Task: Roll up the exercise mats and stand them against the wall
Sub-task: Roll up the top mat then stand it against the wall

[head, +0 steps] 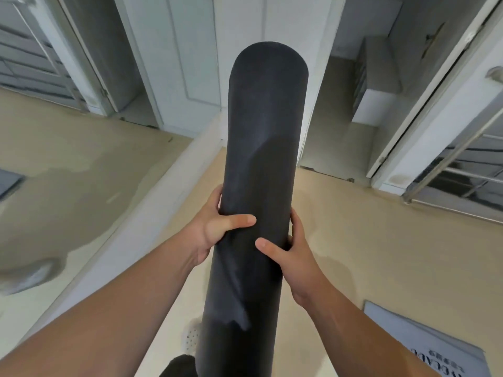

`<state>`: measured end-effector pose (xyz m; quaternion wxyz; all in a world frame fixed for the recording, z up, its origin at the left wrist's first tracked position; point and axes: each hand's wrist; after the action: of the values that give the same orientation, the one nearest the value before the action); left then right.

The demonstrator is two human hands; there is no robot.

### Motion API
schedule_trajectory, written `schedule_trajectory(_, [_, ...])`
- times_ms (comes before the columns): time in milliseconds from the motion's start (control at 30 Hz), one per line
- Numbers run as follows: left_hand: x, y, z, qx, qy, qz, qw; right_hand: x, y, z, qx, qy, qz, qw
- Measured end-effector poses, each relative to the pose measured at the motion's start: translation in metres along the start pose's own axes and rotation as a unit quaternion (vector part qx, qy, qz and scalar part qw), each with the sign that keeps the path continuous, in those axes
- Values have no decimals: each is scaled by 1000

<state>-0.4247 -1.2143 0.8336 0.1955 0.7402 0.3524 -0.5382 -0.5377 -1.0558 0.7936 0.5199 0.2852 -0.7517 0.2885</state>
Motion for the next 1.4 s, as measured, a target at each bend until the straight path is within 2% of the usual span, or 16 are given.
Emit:
schedule_trajectory(333, [-86,98,281,65,23,7,998,54,-93,280,-57,-1,-30,998])
schedule_trajectory(633, [-151,137,488,35,48,17,998,106,-131,479,-41,-6,-30,999])
schedule_trajectory(933, [-156,157,722,-29,87,16,996,80,-129,734,9,-30,-41,999])
schedule_trajectory(1067, [-120,168,823,-33,121,13,992,45,-119,832,1,-67,-38,997])
schedule_trajectory(1167, [-67,179,898,-25,157,15,987,-11,-114,897,-20,-92,-36,995])
schedule_trajectory(1400, [128,216,1053,-13,238,2,971,-205,-116,1017,-93,-143,-44,984])
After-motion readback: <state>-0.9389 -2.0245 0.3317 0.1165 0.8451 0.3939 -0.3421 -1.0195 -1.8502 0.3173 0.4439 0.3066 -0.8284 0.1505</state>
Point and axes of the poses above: each hand's wrist, its own z-axis towards the middle knuckle, its own y-axis out of the back of the hand, x = y × z, and after that the axes turned 5 degrees about -x, right-handed
